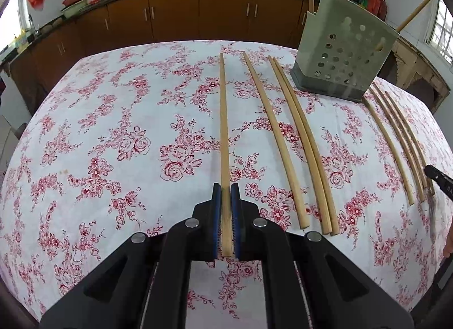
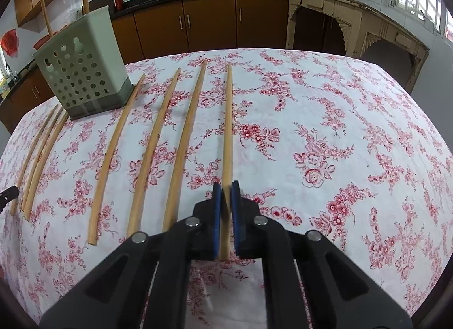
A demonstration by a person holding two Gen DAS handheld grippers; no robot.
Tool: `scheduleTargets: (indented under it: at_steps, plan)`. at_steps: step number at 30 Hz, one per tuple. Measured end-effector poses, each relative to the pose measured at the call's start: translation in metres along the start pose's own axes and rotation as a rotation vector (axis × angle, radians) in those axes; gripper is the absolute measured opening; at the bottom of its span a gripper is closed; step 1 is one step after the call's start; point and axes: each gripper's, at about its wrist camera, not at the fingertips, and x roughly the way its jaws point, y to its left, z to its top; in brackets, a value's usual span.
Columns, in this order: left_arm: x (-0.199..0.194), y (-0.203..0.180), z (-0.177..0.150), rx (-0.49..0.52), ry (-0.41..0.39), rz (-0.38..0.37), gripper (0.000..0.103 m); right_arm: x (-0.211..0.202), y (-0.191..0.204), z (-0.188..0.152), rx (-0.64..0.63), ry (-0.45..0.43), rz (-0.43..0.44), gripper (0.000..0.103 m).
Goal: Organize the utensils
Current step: 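Lift both held chopsticks and lower them upright into the green utensil holder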
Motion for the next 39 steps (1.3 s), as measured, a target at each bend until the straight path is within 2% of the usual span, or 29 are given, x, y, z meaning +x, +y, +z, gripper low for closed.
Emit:
scheduleTargets:
  at_steps: [3,7,11,16,24,32,39]
  plan:
    - [-0.001,0.001,0.003,0.014,0.015,-0.004,0.008,-0.002,-0.003,0.001,0.011,0.002,0.016,0.008]
    - [-0.006,0.003,0.011,0.025,0.003,-0.001,0.007,-0.02,-0.007,0.007,0.02,-0.052,0.021,0.008]
    - [-0.024,0.002,0.024,0.04,-0.055,0.001,0.007,-0.037,-0.014,0.017,0.032,-0.109,0.018,0.008]
    - [-0.056,0.004,0.043,0.048,-0.175,-0.007,0.007,-0.061,-0.024,0.029,0.047,-0.194,0.008,0.008]
    - [-0.101,0.013,0.081,-0.009,-0.346,-0.059,0.007,-0.096,-0.036,0.052,0.08,-0.334,0.013,0.008]
    - [-0.126,0.015,0.108,-0.03,-0.434,-0.074,0.007,-0.12,-0.044,0.08,0.111,-0.431,0.018,0.008]
    - [-0.128,0.015,0.117,-0.038,-0.453,-0.073,0.007,-0.129,-0.037,0.096,0.093,-0.466,0.03,0.008]
